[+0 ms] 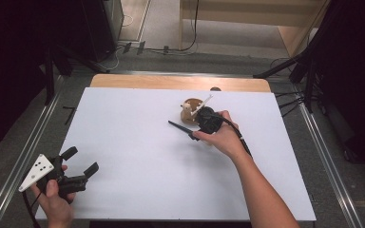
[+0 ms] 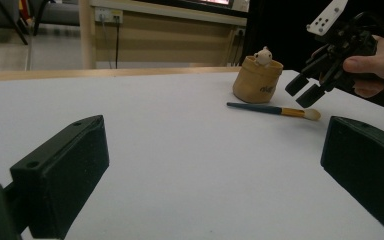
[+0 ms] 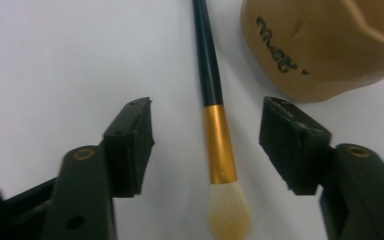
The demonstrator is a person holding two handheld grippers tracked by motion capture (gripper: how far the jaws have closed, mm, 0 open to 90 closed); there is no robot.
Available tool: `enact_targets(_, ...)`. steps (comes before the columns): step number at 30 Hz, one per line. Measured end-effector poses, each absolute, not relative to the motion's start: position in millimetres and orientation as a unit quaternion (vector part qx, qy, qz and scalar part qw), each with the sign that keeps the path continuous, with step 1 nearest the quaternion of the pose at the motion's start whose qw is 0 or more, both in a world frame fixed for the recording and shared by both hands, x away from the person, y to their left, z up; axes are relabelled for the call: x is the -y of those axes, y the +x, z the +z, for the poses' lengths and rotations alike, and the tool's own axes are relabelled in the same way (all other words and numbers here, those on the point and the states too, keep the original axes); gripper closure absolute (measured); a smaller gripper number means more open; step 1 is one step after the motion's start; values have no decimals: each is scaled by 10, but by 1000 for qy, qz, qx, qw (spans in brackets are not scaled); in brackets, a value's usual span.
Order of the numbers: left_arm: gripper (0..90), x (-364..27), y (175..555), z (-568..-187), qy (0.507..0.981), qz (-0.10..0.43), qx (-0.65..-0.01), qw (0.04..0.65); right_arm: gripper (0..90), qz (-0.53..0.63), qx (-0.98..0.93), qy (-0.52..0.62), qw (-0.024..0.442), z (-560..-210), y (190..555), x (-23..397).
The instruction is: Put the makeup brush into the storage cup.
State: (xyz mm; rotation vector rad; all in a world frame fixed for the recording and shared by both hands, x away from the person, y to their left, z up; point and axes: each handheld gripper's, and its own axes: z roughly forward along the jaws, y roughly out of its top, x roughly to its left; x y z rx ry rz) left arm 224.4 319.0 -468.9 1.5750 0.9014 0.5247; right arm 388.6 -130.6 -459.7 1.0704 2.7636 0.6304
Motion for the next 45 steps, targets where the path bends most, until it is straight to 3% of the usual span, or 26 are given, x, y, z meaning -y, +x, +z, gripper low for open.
enact_targets(6, 0, -3189, 2247, -4687, 675, 225, -386, 586, 583, 164, -914, 369, 39, -4644, 3990, 1278)
enact_targets(17, 0, -3188, 2250, -4688, 676, 225, -386, 585, 664, 114, -925, 361, 27, -4729, 4058, 1204)
enact_targets(24, 0, -3177, 2255, -4696, 678, 224, -386, 584, 772, 89, -933, 350, 18, -4763, 4119, 1183)
enact_targets(32, 0, -3158, 2261, -4705, 681, 222, -385, 582, 788, 91, -946, 306, 56, -4766, 4032, 1143)
enact_targets(45, 0, -2969, 2257, -4714, 697, 216, -374, 573, 788, 227, -924, 298, 78, -4542, 3606, 1378)
